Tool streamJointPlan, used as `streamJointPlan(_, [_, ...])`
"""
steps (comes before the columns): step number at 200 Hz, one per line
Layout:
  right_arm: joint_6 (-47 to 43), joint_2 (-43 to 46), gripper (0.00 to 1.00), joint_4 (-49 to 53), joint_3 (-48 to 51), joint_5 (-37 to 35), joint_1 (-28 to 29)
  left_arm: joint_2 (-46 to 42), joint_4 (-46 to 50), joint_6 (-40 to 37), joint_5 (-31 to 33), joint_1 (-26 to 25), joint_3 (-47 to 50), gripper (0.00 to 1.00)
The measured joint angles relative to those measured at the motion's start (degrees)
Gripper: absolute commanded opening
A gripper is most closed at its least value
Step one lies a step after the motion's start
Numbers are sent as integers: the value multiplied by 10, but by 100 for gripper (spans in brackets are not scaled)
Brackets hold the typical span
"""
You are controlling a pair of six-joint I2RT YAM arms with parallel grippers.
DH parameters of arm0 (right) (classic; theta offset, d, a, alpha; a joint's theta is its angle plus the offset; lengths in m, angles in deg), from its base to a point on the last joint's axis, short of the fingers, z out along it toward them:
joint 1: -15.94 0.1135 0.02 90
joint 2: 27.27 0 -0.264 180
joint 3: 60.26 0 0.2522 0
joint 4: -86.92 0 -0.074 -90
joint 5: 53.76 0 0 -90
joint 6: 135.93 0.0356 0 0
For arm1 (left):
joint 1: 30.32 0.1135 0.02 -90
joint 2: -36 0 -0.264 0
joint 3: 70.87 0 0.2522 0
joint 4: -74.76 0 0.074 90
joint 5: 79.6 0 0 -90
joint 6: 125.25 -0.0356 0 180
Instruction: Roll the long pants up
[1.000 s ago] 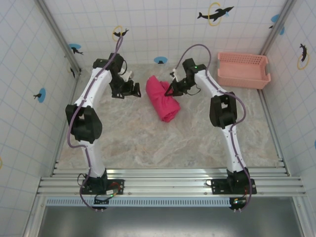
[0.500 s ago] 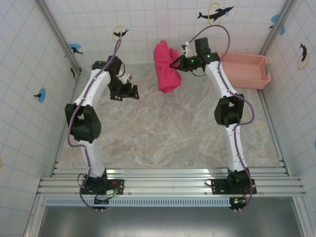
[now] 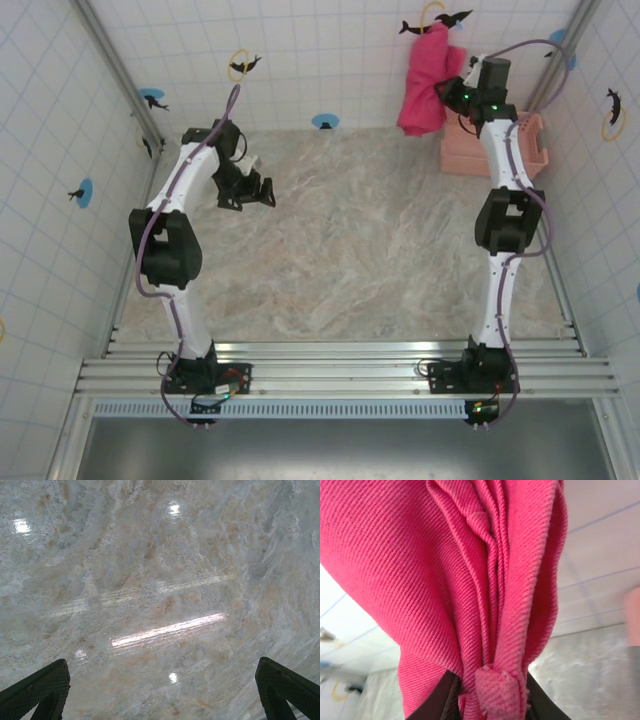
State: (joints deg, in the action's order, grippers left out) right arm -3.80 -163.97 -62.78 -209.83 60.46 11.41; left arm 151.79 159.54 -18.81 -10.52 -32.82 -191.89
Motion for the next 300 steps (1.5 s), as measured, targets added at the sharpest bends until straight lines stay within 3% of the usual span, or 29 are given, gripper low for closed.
streamJointPlan(59, [2, 118, 0, -105, 165, -158, -18, 0, 2, 0, 0, 3, 4, 97])
streamJointPlan(108, [-8, 266, 0, -171, 407, -311, -23, 7, 2, 0, -5, 6, 4, 98])
streamJointPlan(151, [19, 290, 0, -225, 500, -395, -37, 23, 2, 0, -14, 7, 4, 97])
streamJointPlan(229, [146, 224, 0, -348, 524, -497, -34, 29, 2, 0, -15, 9, 31, 97])
streamJointPlan(283, [212, 137, 0, -353, 475, -553, 7, 29, 4, -2, -11, 10, 44, 97])
streamJointPlan(300, [226, 115, 16, -352, 445, -564, 21, 29, 5, -2, -9, 10, 44, 97])
